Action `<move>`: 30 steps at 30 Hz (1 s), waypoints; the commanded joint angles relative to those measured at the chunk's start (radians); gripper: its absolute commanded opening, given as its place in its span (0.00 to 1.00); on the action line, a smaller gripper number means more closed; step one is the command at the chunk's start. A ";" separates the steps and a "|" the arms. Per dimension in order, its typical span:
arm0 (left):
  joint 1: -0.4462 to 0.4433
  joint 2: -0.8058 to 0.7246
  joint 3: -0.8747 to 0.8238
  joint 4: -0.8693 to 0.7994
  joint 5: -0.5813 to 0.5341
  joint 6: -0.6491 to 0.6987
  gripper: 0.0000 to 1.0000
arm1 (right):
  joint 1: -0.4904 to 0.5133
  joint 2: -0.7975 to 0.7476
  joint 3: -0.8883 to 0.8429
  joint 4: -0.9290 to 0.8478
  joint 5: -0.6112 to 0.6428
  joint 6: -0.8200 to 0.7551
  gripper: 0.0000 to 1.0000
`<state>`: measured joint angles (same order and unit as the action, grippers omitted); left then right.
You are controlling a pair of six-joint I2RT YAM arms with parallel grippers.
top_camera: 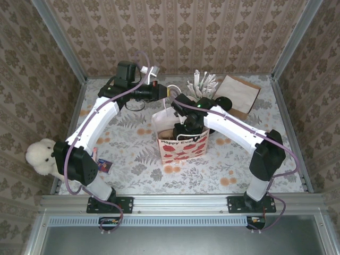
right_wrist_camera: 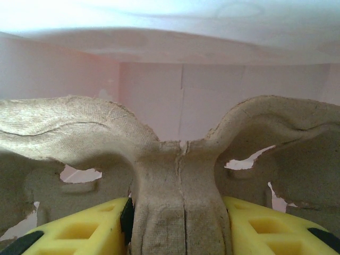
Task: Pack the takeout coffee
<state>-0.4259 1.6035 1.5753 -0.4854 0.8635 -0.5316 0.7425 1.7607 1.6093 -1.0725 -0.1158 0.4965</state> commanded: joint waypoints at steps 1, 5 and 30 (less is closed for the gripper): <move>0.001 -0.008 0.013 0.012 -0.008 -0.018 0.00 | 0.011 0.015 0.000 -0.001 0.035 -0.046 0.47; 0.007 -0.001 0.012 0.064 0.023 -0.051 0.00 | 0.013 0.038 -0.009 -0.013 0.042 -0.049 0.48; -0.175 -0.591 -0.453 0.179 -0.007 0.714 0.95 | 0.012 0.124 0.003 0.016 -0.014 0.008 0.48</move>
<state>-0.5591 1.0183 1.1683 -0.4026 0.8928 0.0502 0.7509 1.8694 1.5929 -1.0458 -0.1169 0.4782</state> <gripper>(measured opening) 0.947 0.476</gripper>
